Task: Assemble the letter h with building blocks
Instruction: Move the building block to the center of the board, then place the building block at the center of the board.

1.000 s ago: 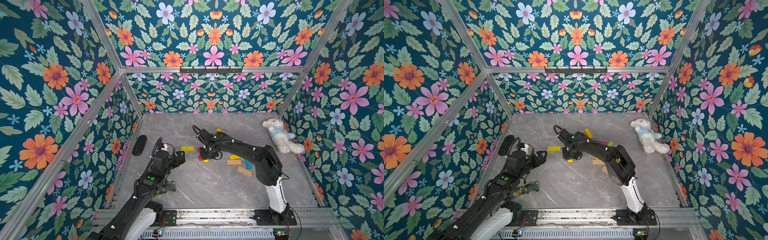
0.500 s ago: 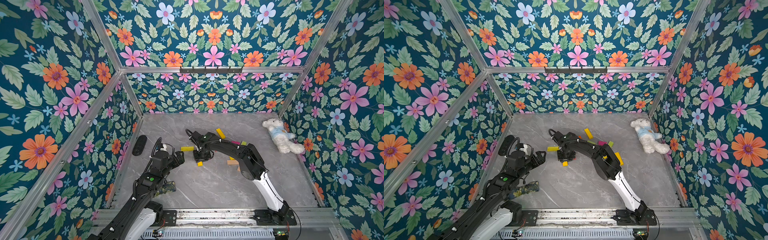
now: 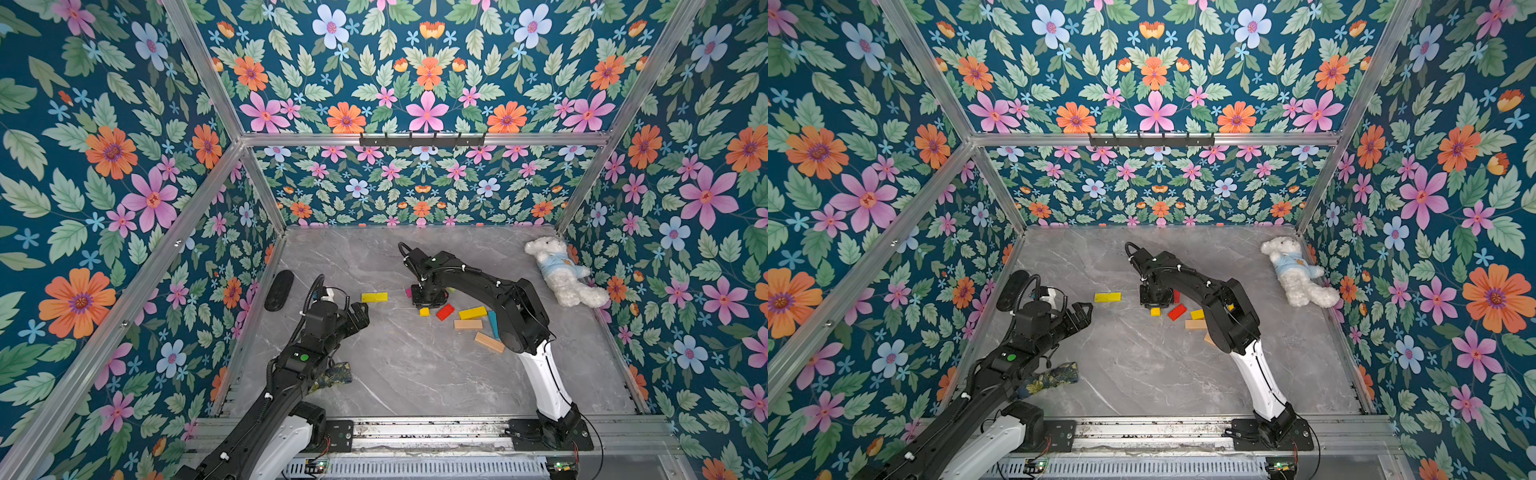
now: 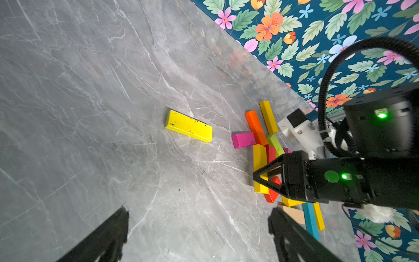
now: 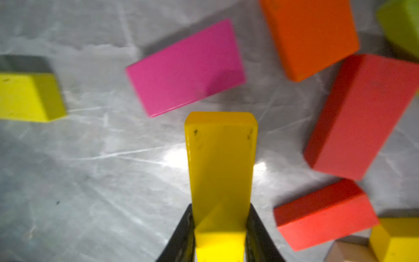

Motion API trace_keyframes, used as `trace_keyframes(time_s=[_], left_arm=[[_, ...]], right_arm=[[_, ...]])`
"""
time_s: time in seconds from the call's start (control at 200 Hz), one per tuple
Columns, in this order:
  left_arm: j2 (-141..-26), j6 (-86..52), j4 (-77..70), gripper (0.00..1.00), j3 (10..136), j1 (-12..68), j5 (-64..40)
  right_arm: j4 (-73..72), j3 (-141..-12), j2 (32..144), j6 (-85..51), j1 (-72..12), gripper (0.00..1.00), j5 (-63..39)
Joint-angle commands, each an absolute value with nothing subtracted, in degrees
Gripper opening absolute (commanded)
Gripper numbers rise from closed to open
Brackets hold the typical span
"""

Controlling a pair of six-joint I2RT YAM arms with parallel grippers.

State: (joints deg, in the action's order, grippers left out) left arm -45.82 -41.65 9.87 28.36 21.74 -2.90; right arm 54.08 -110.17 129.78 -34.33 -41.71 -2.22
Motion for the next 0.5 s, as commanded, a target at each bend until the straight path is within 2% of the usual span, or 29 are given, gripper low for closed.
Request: trace_keyframes(time_s=[0.0,0.255,0.495], left_arm=[[-45.62,-41.22,9.73,0.99,28.48,21.76,-3.07],[-45.62,-41.22,9.75,0.99,28.47,21.77,-3.49],[-44.32,-41.87,11.11,0.99,29.07,21.77,-2.48]], right_arm=[[55.85,-111.50,130.39,-36.12,-44.84,0.07,-3.11],[54.73,-115.43,134.56,-39.45,-51.28,0.07,-5.29],[55.57,-119.41,138.32,-41.50,-52.76,0.07,-4.31]])
